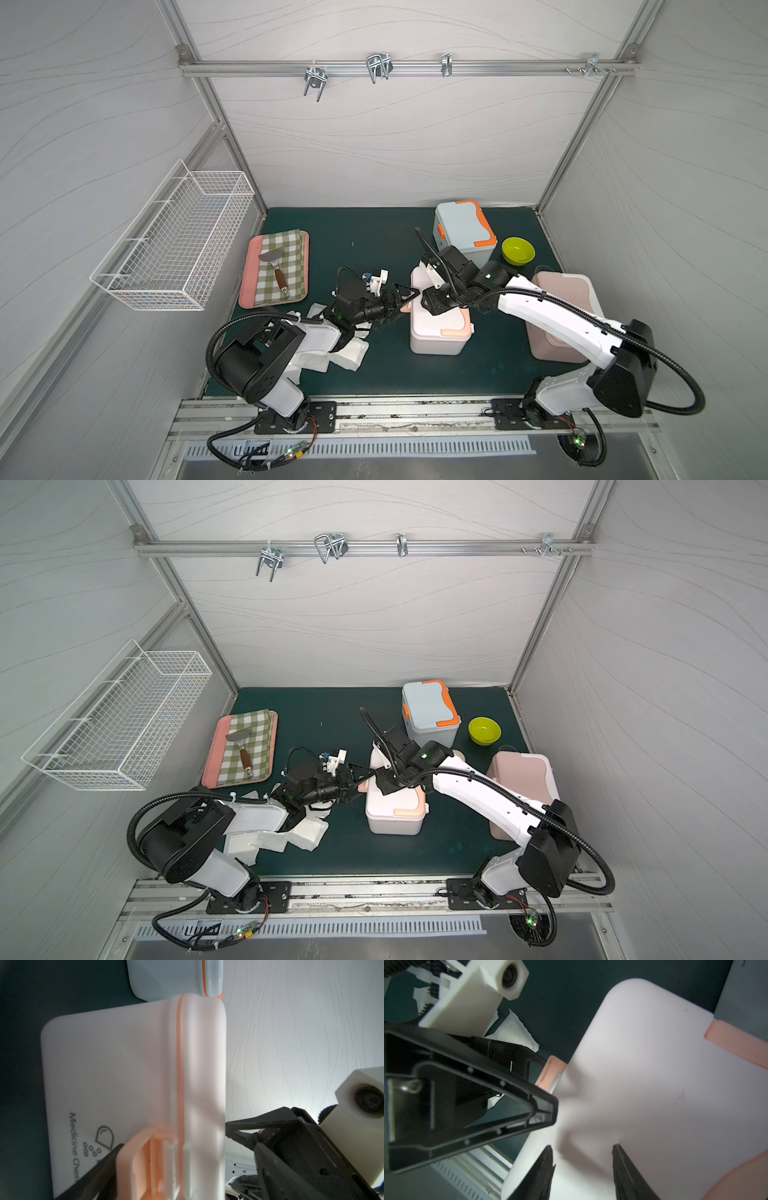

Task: Open first aid kits and take out gauze
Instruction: Fasten the fastener of the first aid kit.

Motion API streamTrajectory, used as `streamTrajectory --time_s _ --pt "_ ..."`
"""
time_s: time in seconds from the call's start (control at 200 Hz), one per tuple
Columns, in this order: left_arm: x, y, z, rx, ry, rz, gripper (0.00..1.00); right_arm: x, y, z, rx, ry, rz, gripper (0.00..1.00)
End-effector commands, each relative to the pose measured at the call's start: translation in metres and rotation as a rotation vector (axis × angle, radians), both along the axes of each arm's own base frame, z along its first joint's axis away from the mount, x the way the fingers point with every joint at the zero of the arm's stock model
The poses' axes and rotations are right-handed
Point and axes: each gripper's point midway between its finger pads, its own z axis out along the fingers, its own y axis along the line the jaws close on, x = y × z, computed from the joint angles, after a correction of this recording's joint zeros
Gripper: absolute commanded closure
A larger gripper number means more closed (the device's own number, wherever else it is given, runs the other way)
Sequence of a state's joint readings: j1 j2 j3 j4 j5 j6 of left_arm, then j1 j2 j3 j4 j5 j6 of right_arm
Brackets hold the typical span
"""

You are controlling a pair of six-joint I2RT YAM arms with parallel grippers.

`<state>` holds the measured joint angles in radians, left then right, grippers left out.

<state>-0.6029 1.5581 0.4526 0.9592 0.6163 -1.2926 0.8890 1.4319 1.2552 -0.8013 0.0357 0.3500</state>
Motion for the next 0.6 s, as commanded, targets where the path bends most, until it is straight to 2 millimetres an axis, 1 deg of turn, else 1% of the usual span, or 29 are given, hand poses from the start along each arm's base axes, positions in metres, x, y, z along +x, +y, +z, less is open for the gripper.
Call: streamTrajectory --time_s 0.0,0.18,0.375,0.595 --pt "-0.009 -0.014 0.012 -0.041 -0.038 -0.068 0.04 -0.026 -0.021 -0.038 -0.131 0.153 -0.001 0.52" --pt "-0.01 -0.018 0.01 -0.055 -0.026 -0.087 0.04 -0.027 -0.026 -0.039 -0.126 0.142 -0.021 0.54" --pt "-0.014 -0.021 0.024 -0.096 -0.047 -0.101 0.04 -0.03 -0.03 -0.043 -0.126 0.142 -0.025 0.55" --pt "-0.016 -0.023 0.039 -0.12 -0.081 -0.104 0.04 -0.03 -0.028 -0.045 -0.111 0.139 -0.02 0.56"
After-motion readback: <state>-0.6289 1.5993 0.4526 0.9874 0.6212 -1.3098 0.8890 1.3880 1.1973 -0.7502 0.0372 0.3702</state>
